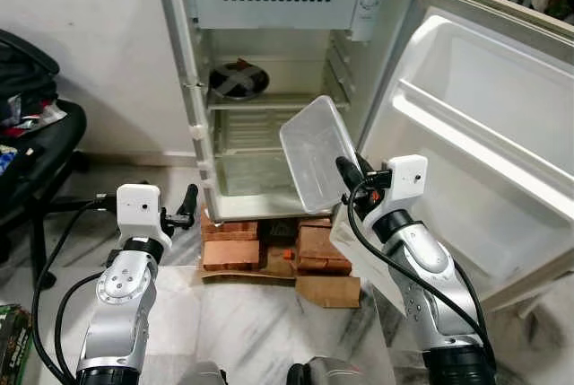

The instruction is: Restocking fridge

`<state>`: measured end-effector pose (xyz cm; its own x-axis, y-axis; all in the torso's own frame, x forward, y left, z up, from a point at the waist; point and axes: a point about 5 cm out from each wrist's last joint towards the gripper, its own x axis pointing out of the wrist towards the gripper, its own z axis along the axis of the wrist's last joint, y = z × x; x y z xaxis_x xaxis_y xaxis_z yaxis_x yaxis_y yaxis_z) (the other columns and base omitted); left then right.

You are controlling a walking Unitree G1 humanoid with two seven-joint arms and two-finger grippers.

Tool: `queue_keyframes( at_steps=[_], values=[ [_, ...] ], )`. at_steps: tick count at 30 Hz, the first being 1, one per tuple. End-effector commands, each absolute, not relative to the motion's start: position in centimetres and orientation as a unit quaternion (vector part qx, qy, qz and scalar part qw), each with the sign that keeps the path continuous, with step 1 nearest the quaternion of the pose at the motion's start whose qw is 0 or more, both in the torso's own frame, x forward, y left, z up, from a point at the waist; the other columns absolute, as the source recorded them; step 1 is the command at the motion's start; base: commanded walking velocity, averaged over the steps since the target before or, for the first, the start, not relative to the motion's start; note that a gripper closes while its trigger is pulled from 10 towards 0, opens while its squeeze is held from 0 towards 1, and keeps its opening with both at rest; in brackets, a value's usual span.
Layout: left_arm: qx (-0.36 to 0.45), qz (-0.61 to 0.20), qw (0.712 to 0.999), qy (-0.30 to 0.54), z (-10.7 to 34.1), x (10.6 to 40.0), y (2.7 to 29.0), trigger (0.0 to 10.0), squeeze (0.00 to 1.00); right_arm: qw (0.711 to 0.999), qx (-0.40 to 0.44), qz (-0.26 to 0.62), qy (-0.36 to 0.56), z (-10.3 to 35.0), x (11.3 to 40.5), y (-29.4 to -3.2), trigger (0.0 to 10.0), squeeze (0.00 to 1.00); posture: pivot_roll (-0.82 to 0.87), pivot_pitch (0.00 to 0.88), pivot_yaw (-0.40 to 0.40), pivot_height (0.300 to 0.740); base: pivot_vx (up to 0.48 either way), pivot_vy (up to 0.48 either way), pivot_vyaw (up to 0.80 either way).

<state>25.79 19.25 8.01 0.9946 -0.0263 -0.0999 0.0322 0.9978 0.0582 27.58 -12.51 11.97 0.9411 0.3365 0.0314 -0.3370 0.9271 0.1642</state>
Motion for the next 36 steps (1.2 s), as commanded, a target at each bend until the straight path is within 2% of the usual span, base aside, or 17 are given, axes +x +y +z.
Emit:
queue_keyframes(
  at_steps=[1, 11, 18, 26, 32, 36],
  values=[
    [0.025, -0.019, 0.998, 0.053, 8.0, 25.7, 19.2, 10.0, 0.0, 0.984, 0.08, 0.161, -0.005, 12.0, 27.8, -12.9, 10.0, 0.0, -0.01, 0.051, -0.058, 0.74, 0.0, 0.454, 0.0],
    [0.029, -0.027, 0.998, 0.052, 8.1, 25.7, 19.1, 10.0, 0.0, 0.984, 0.082, 0.155, -0.012, 12.2, 27.9, -12.9, 10.0, 0.0, 0.0, 0.044, -0.057, 0.74, 0.0, 0.426, 0.0],
    [0.045, -0.054, 0.993, 0.094, 7.3, 25.4, 19.0, 10.0, 0.0, 0.992, 0.074, 0.097, -0.017, 12.3, 28.4, -14.3, 10.0, 0.0, 0.01, 0.047, -0.061, 0.74, 0.0, 0.0, 0.0],
    [0.032, -0.061, 0.994, 0.082, 7.9, 25.1, 19.8, 10.0, 0.0, 0.995, 0.086, 0.048, -0.006, 11.7, 28.1, -15.1, 10.0, 0.0, 0.0, 0.062, -0.044, 0.74, 0.0, 0.0, 0.0],
    [0.026, -0.062, 0.996, 0.062, 8.6, 25.4, 19.7, 10.0, 0.0, 0.996, 0.083, 0.043, -0.004, 11.6, 28.1, -15.2, 10.0, 0.0, -0.01, 0.071, -0.038, 0.74, 0.0, 0.0, -0.15],
    [0.025, -0.063, 0.996, 0.059, 8.7, 25.4, 19.4, 10.0, 0.0, 0.996, 0.081, 0.04, -0.004, 11.6, 28.3, -15.3, 10.0, 0.0, -0.01, 0.078, -0.04, 0.74, 0.341, 0.0, 0.0]
  ],
)
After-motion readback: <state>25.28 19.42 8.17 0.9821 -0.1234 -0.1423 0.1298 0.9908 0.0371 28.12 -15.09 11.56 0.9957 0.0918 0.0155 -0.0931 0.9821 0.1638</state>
